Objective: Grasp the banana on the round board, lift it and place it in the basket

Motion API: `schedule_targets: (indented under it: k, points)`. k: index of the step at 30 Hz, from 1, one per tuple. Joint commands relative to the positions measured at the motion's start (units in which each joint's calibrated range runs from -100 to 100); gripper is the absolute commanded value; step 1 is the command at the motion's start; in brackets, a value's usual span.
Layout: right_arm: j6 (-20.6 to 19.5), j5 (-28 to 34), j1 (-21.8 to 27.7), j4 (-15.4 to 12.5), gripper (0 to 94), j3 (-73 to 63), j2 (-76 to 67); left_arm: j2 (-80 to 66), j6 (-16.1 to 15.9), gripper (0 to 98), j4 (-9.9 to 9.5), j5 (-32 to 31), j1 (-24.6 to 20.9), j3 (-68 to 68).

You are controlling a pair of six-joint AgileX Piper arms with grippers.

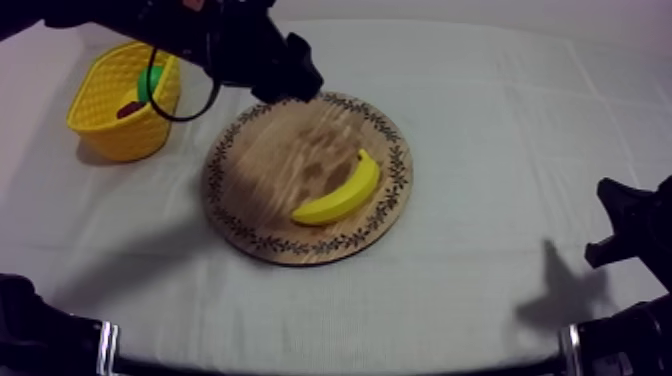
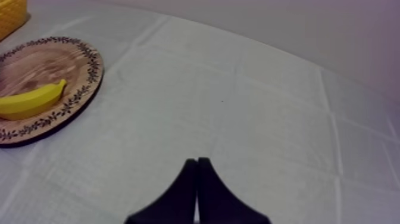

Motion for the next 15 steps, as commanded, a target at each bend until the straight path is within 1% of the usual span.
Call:
schedule_targets:
  k: [1, 7, 15]
  points:
    - [0.00, -0.03, 0.00, 0.00, 0.3, -0.03, 0.00, 0.19, -0.41, 68.1, 0.17, 1.04, 0.00, 0.04]
    - [0.00, -0.03, 0.00, 0.00, 0.3, -0.03, 0.00, 1.04, -1.63, 71.9, 0.97, 3.86, 0.03, -0.37]
    - [0.00, -0.03, 0.00, 0.00, 0.3, -0.03, 0.00, 3.10, -2.04, 71.7, 1.25, 3.79, 0.08, -0.15]
